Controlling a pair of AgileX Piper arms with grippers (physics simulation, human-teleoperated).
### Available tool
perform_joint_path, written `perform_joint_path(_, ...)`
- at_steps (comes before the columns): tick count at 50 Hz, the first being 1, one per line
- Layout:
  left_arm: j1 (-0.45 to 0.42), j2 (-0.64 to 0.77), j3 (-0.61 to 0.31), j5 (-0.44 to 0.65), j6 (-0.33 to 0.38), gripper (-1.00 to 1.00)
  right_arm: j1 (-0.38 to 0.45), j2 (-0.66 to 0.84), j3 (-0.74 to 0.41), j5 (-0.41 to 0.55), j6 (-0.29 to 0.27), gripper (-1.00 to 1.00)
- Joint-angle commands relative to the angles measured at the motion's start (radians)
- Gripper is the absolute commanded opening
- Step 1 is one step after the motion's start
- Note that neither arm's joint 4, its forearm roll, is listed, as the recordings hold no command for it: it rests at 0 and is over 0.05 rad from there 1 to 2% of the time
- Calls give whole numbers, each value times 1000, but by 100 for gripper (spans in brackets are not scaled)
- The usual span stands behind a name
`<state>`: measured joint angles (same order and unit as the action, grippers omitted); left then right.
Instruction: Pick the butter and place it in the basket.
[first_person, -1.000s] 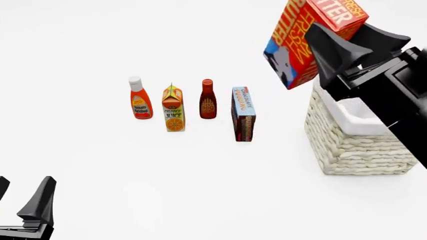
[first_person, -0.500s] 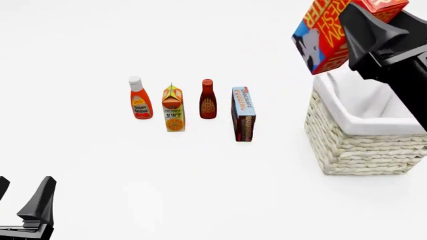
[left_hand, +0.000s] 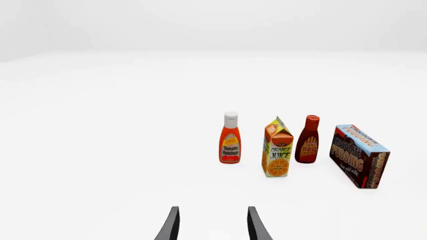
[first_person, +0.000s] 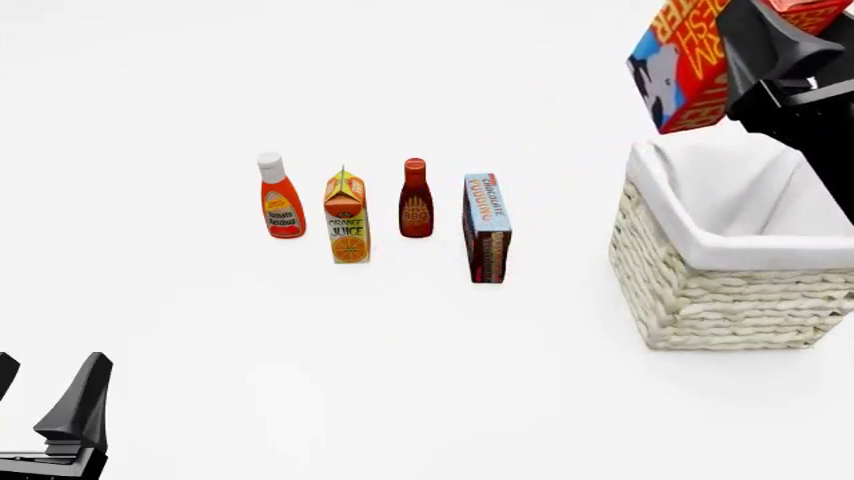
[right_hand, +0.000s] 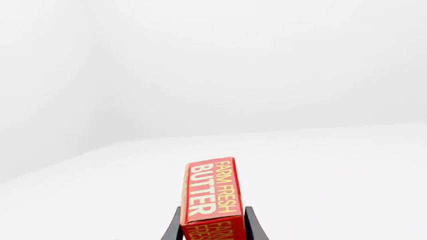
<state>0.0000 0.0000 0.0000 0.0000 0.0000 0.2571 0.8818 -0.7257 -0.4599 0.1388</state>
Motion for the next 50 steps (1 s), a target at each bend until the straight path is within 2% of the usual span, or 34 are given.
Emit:
perform_joint_path(1,0,0,0,0,0,100,-44,2,1,-23,31,-100)
perform_joint_path(35,0,0,0,0,0,100,-152,46,54,-88,45,-100)
perform_joint_path(50,0,0,0,0,0,100,-179,-58,119,-48,74,-100)
